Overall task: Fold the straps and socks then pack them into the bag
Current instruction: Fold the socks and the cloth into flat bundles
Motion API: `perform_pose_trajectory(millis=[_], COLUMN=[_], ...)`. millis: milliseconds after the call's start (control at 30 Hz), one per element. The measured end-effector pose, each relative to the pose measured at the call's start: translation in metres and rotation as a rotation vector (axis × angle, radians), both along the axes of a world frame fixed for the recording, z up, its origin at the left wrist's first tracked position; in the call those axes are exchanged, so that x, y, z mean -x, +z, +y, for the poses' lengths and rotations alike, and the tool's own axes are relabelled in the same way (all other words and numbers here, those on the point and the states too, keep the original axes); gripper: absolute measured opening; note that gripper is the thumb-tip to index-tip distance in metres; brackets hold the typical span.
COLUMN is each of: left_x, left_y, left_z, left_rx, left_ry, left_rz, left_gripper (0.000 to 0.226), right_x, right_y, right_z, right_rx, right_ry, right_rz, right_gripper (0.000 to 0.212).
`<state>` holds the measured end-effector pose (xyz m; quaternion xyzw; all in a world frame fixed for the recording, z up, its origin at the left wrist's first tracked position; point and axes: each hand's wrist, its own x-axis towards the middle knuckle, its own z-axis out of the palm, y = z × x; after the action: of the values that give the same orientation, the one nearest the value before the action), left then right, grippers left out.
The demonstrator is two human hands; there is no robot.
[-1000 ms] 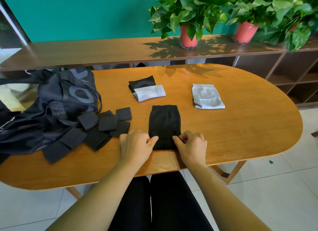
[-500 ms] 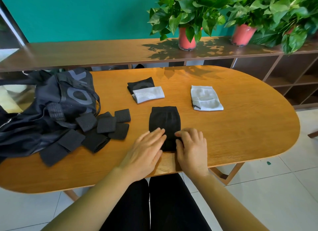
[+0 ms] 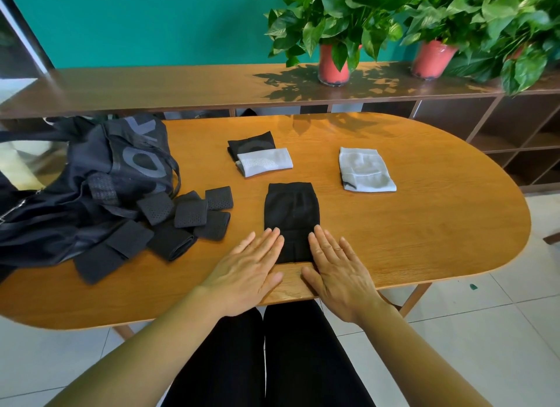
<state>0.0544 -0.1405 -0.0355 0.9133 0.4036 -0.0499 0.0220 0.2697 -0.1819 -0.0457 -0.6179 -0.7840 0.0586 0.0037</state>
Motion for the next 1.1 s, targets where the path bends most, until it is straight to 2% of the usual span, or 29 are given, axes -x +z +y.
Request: perform_pose_trajectory(millis=[167, 300, 400, 500, 633, 800, 933, 1033, 1100], left_x=[0.007, 0.006, -0.002, -0.013, -0.026, -0.039, -0.048, -0.053, -0.058], left_y=[0.002, 0.020, 0.036, 0.046, 0.051, 0.050, 0.044, 0.045, 0.049], left_z=[-0.001, 0.012, 0.039, 0.066, 0.098, 0.136, 0.156, 0.165, 0.170], left_rx=[0.022, 0.071, 0.050, 0.064, 0.009, 0.128, 0.220, 0.210, 0.212], left_ry=[0.029, 0.084, 0.132, 0.177, 0.195, 0.247, 0.270, 0.293, 0.302], left_rz=[0.025, -0.098, -0.208, -0.246, -0.249, -0.272, -0.169, -0.057, 0.007], left_gripper=[0.067, 0.063, 0.055, 0.045, 0.032, 0.044, 0.052, 0.054, 0.045], right_x=[0.001, -0.003, -0.010, -0.013, -0.016, -0.016, -0.017, -0.019, -0.019], right_y=[0.004, 0.017, 0.028, 0.037, 0.040, 0.036, 0.039, 0.042, 0.045], right_z=[-0.004, 0.004, 0.033, 0.067, 0.103, 0.137, 0.160, 0.172, 0.176], right_rx=[0.016, -0.027, -0.171, -0.179, -0.105, -0.002, 0.101, 0.171, 0.207], right_ry=[0.004, -0.099, -0.198, -0.253, -0.306, -0.364, -0.396, -0.380, -0.371], right_rz=[0.063, 0.514, 0.624, 0.616, 0.572, 0.442, 0.294, 0.228, 0.231], right_gripper=[0.071, 0.062, 0.051, 0.043, 0.048, 0.068, 0.088, 0.081, 0.075])
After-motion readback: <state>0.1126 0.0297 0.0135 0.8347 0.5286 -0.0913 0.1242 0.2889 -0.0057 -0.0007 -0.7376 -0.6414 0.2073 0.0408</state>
